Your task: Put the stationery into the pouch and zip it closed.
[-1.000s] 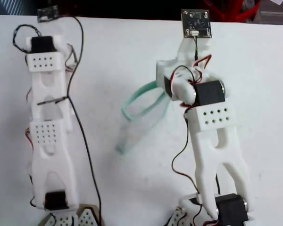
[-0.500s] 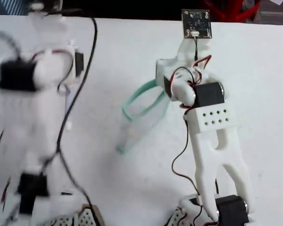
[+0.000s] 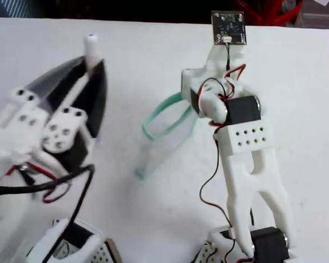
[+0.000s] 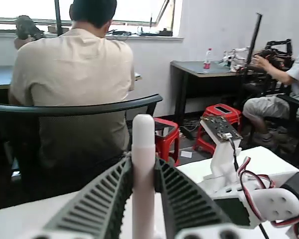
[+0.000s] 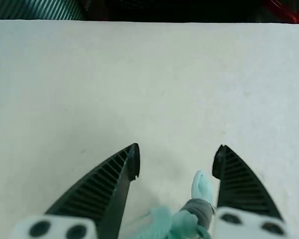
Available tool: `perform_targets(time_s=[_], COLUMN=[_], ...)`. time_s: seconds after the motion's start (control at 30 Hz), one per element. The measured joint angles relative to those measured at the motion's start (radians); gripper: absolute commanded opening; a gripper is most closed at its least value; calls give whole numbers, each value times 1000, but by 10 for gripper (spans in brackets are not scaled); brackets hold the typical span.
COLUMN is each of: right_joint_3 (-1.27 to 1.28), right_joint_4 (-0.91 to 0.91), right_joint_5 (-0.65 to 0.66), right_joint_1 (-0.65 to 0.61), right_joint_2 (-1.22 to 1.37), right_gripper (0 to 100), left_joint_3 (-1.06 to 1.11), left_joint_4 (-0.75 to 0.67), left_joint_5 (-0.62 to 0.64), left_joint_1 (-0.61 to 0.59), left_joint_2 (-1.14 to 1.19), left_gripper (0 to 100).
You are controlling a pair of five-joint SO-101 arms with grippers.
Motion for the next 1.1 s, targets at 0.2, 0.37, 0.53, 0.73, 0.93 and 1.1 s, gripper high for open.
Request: perform_targets(time_s=[0.2, 0.37, 0.53, 0.73, 0.93, 1.1], right_joint_3=[0, 0, 3, 5, 6, 6], right_joint_4=[0, 0, 0, 0, 0, 0], right_joint_5=[-5, -5, -5, -5, -5, -5], right_joint_1=[0, 0, 0, 0, 0, 0], right_joint_2=[0, 0, 0, 0, 0, 0], right_gripper=[240, 240, 240, 240, 240, 240], left_joint_3=[431, 712, 736, 756, 821, 807], left_joint_4=[-431, -809, -916, -954, -954, -954], left_joint_5=[0, 0, 0, -2, -2, -2], left_joint_1=[97, 107, 106, 106, 109, 109], left_joint_2=[-215, -221, -192, -49, -32, -32], left_gripper=[24, 24, 24, 24, 24, 24])
